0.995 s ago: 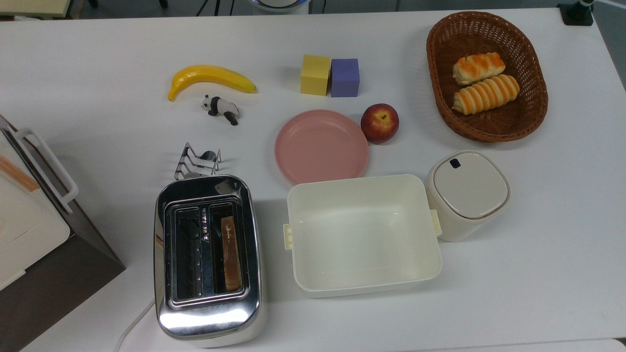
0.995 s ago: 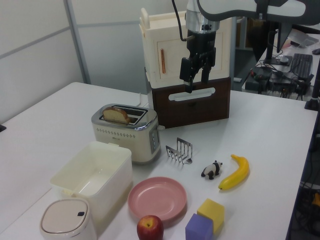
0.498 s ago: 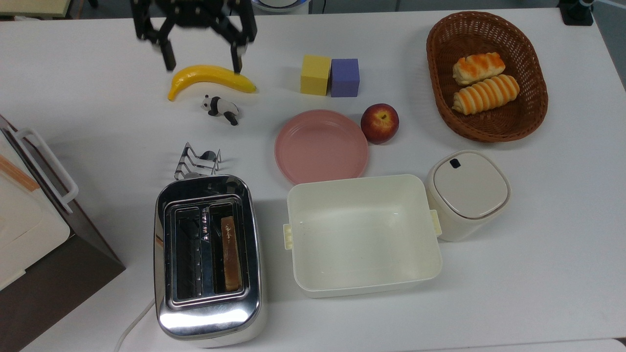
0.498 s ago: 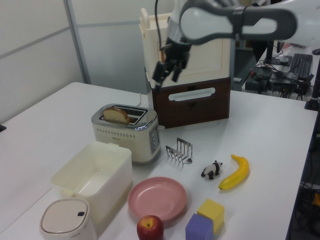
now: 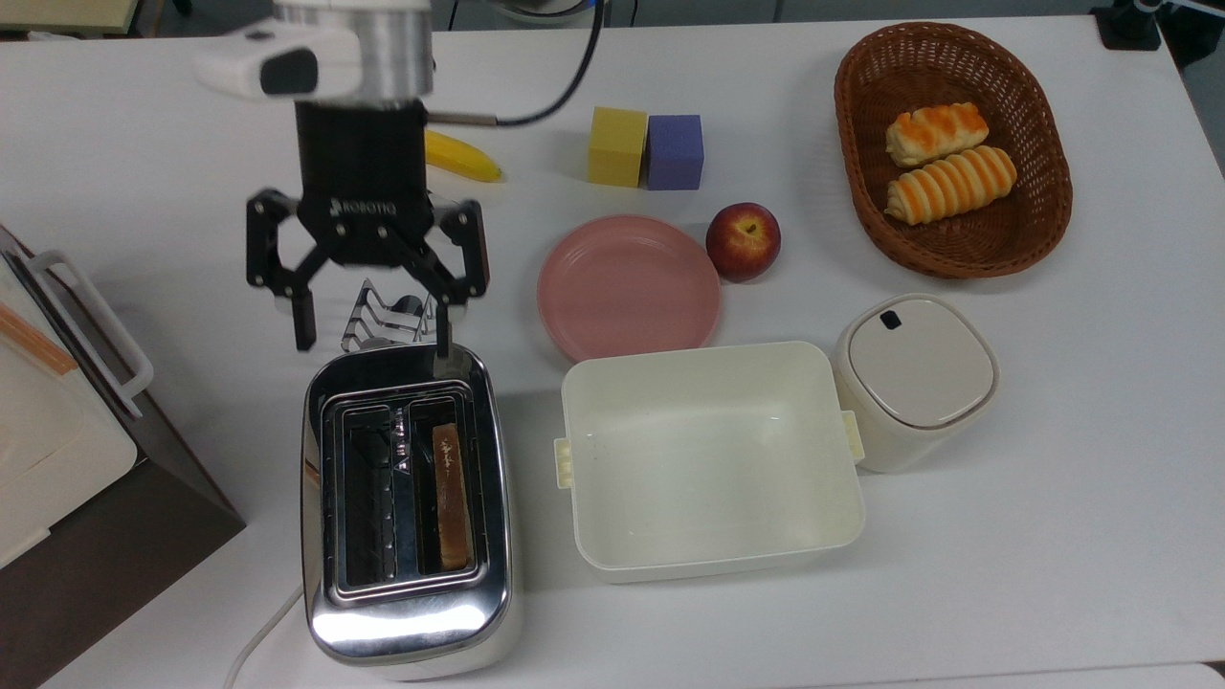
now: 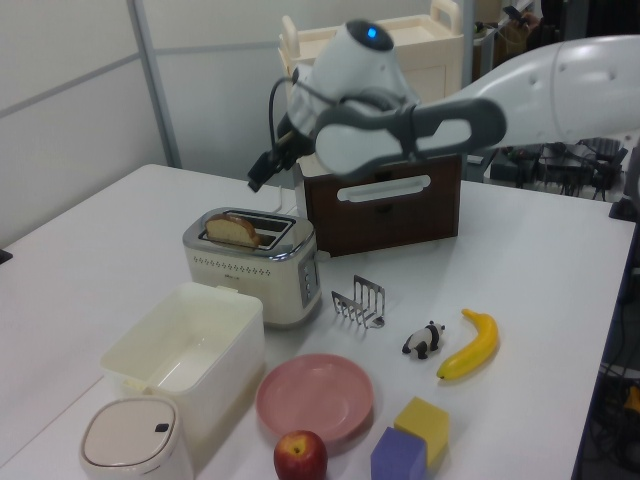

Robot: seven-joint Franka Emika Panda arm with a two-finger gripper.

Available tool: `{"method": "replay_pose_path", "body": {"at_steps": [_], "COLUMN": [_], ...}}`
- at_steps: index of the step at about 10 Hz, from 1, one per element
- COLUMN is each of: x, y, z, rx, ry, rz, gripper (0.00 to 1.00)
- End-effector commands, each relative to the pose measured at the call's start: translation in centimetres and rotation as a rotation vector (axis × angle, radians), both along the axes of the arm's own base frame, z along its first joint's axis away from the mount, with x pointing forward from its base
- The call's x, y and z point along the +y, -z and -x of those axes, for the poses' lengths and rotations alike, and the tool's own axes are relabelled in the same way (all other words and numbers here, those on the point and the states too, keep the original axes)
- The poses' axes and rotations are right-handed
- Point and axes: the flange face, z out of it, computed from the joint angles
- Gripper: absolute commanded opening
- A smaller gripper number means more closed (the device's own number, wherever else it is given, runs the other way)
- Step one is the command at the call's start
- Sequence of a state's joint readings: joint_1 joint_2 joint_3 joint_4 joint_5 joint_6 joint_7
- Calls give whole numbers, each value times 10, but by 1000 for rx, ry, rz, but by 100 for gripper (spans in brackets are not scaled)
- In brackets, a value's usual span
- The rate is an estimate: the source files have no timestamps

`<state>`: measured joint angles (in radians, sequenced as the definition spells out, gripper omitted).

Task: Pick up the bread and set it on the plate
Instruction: 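Move the open gripper over the toaster and lower toward the bread slice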

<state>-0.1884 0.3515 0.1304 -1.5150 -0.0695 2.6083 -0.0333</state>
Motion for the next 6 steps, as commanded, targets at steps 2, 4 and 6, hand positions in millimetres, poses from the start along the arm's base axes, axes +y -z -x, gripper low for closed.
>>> {"method": "replay_pose_path", "body": {"at_steps": [2, 4, 6], "x": [24, 36, 42], "y": [50, 54, 56], "z": [-29, -30, -30], "rx": [-90, -97, -94], "ry": [-90, -116, -127], "rz": [83, 91, 93], "gripper": [100, 100, 100]}}
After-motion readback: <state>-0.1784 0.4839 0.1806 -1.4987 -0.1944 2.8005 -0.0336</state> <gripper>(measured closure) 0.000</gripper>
